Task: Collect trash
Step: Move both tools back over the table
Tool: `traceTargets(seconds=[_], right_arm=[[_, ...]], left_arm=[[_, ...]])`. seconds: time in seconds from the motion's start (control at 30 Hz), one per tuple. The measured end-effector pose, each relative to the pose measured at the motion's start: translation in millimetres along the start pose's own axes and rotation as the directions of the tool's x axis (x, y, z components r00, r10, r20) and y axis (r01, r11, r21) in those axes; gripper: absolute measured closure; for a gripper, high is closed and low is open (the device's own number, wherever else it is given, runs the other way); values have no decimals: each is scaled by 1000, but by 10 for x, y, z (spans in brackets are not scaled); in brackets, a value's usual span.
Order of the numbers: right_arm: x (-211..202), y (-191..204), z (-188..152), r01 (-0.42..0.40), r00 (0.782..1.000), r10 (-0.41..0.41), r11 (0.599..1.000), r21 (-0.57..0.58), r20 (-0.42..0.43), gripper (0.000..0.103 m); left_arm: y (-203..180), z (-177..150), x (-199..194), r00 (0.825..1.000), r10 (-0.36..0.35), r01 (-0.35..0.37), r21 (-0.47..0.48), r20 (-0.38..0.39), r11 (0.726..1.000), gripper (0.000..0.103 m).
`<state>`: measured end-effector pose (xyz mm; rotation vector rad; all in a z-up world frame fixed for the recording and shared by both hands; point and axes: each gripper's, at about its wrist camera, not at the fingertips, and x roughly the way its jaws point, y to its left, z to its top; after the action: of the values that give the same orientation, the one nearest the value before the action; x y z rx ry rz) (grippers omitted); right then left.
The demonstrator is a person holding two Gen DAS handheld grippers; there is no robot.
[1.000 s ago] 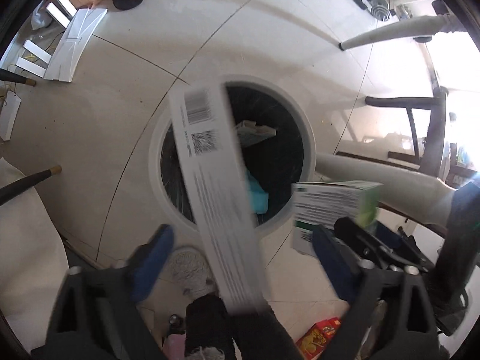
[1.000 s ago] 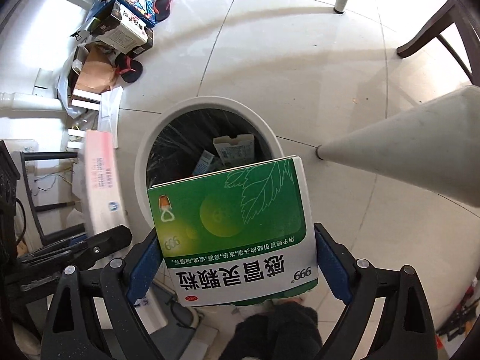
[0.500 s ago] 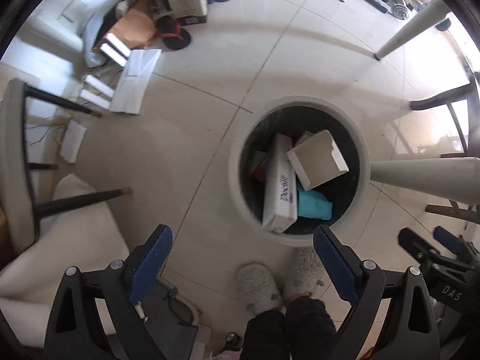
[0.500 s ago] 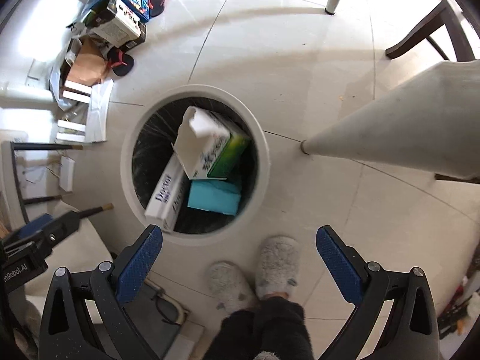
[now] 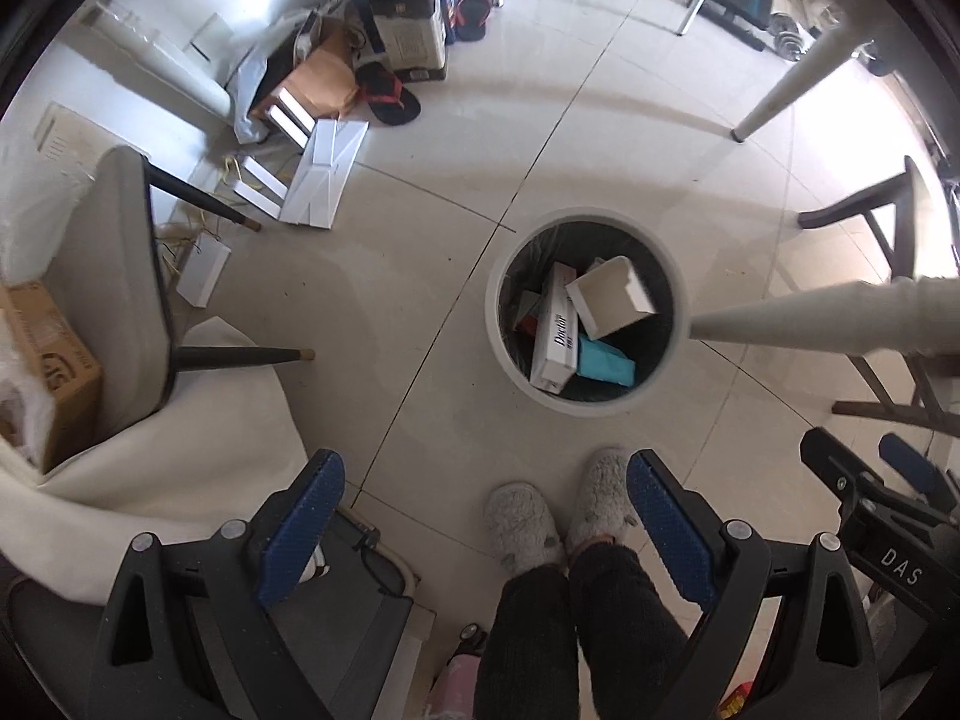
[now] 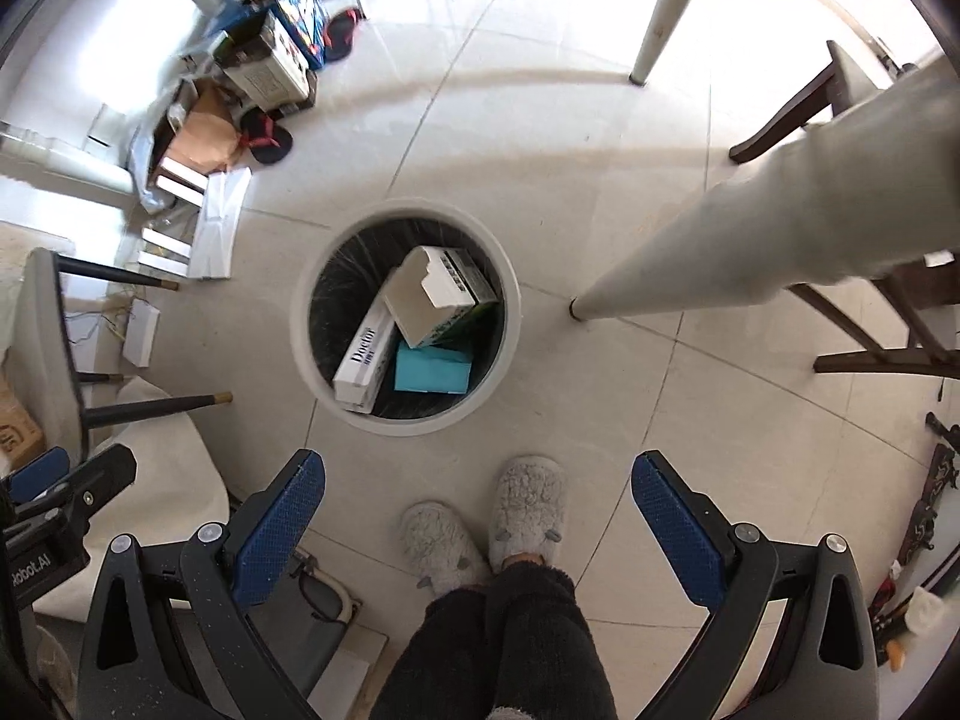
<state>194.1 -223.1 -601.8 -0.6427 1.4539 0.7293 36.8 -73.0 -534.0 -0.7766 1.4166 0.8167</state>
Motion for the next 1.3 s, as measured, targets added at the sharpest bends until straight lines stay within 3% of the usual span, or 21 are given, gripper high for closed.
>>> traceTargets(seconds=[0.53, 0.63, 0.73, 0.9, 1.0, 1.2, 1.3], right_arm=[[-2298, -70, -367, -24, 992, 25, 1000, -13, 123, 2], [-2754, -88, -389, -63, 988, 62, 998, 3, 144, 3], [-3150, -124, -331, -111, 980, 105, 994, 24, 169, 3], [-3682, -137, -23, -175, 965, 164, 984, 36, 207, 3], [-3889, -183, 261, -191, 957, 177, 981, 39, 228, 2], [-4082, -351, 1203, -179, 957, 165, 983, 39, 239, 2], [-4067, -473, 1879, -150, 966, 144, 989, 13, 217, 2]], left_arm=[[30, -410, -1775, 988, -108, 105, 31, 109, 994, 7], [48, -410, -2154, 988, -69, 67, 19, 141, 998, 7], [50, -340, -2534, 976, -64, 61, 19, 209, 998, 7], [10, 69, -2992, 946, 19, -23, 9, 323, 1000, 7], [16, 396, -3177, 931, 24, -23, -8, 364, 1000, 0], [-14, 1281, -3302, 926, 76, -52, -76, 370, 996, 0], [-143, 1818, -3222, 930, 165, -127, -134, 329, 983, 0]])
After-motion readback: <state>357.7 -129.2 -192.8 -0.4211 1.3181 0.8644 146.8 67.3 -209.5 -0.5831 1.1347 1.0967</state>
